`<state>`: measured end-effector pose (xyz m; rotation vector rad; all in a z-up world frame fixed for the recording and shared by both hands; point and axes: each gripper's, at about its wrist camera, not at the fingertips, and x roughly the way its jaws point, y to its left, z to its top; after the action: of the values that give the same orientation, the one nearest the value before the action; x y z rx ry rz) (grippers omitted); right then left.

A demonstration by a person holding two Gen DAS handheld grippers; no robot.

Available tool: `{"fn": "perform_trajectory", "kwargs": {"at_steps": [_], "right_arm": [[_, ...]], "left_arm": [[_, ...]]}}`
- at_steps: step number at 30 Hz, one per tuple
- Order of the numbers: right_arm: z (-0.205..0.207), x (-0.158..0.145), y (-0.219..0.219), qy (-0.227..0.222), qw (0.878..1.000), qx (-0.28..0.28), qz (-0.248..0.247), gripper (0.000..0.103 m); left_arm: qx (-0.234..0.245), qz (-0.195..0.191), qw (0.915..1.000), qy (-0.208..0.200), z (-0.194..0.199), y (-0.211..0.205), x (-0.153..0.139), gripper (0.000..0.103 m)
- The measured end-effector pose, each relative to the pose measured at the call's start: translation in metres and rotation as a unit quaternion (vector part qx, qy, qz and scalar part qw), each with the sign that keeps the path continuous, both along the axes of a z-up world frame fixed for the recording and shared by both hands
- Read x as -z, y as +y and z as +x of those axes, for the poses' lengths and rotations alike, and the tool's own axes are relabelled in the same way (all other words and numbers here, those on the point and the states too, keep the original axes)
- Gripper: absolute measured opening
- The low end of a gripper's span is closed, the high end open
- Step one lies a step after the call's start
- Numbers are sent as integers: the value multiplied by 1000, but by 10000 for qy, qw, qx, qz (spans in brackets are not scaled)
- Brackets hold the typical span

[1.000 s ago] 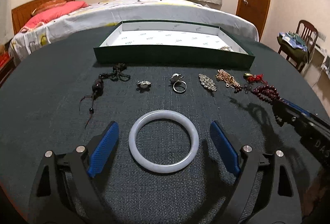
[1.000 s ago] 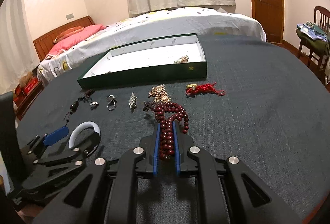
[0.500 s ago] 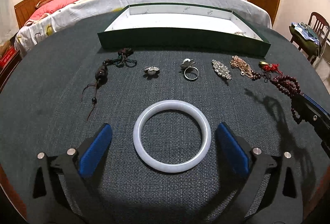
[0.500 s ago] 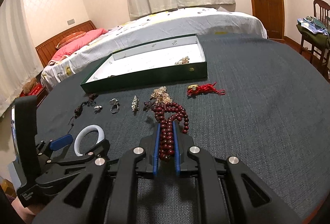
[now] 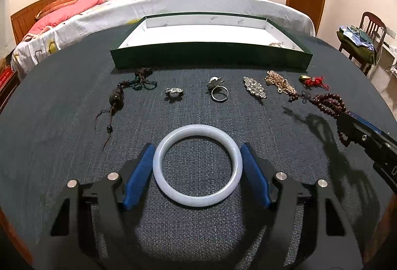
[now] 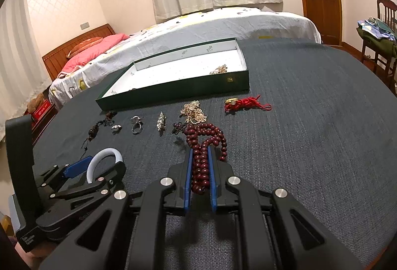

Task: Organize jewelry
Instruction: 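Carry the bangle and bead strand into the box and open both tools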

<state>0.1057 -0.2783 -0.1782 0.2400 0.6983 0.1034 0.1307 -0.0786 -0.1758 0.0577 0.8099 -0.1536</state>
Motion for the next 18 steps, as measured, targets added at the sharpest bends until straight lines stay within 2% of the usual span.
{"fn": "perform_trajectory", "kwargs": {"at_steps": [5, 12, 18], "right_arm": [[-1, 0, 2, -11, 10000, -28, -24, 12], [-4, -6, 6, -140, 9998, -62, -110, 12], [-6, -16, 6, -281, 9996, -66, -49, 12]], "left_arm": [[23, -154, 9999, -60, -1, 3, -2, 69], [11, -170, 9997, -149, -6, 5, -6, 69], [-20, -185, 9991, -379, -9, 7, -24, 69]]}}
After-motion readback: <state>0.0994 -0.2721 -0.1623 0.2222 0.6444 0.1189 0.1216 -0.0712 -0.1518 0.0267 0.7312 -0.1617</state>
